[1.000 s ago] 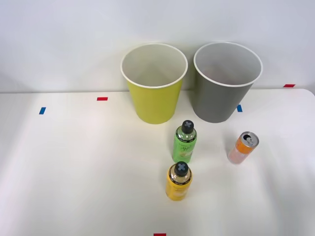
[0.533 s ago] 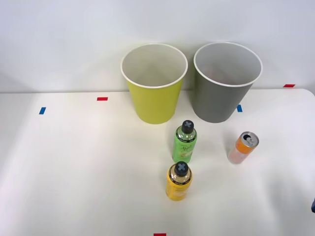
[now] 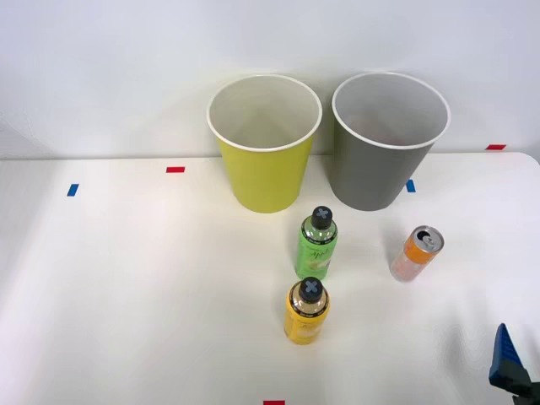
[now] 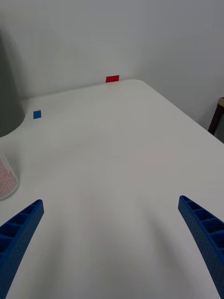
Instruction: Put cans in the gray bin, plastic bottles in the light green bin
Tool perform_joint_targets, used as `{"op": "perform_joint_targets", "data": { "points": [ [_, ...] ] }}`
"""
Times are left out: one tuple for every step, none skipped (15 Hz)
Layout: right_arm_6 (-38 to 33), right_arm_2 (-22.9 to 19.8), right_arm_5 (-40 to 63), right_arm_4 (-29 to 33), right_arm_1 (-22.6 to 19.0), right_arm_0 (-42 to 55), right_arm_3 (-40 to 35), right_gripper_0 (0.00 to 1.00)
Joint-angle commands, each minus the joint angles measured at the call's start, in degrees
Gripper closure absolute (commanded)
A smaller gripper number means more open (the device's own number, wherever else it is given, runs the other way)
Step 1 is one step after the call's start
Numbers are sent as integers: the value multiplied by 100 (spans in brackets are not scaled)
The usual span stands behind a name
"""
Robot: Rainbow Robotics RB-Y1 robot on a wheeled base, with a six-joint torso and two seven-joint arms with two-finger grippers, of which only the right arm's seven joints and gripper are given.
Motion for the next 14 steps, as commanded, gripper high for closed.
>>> {"op": "perform_joint_targets", "data": {
  "points": [
    [194,28,-617,-165,16,-50,379,0],
    [405,28,-881,-279,25,-59,520,0],
    [810,45,-1039,-446,25,-59,608,0],
    [1214,107,-1232,-666,25,-50,713,0],
    [1557,168,-1461,-877,25,-50,862,0],
    [1847,230,-1681,-1018,25,-50,968,0],
    [2040,265,-1848,-1123,25,-50,1056,0],
    [2295,309,-2006,-1237,7,-15,1091,0],
    [2506,335,-2138,-1325,-10,47,1100,0],
    [2673,353,-2252,-1378,-19,99,1100,0],
    [2866,397,-2357,-1466,-54,179,1100,0],
    [3060,423,-2472,-1554,-72,231,1100,0],
    [3297,485,-2542,-1694,-89,310,1100,0],
    [3534,573,-2586,-1844,-116,381,1091,0]
  ]
}}
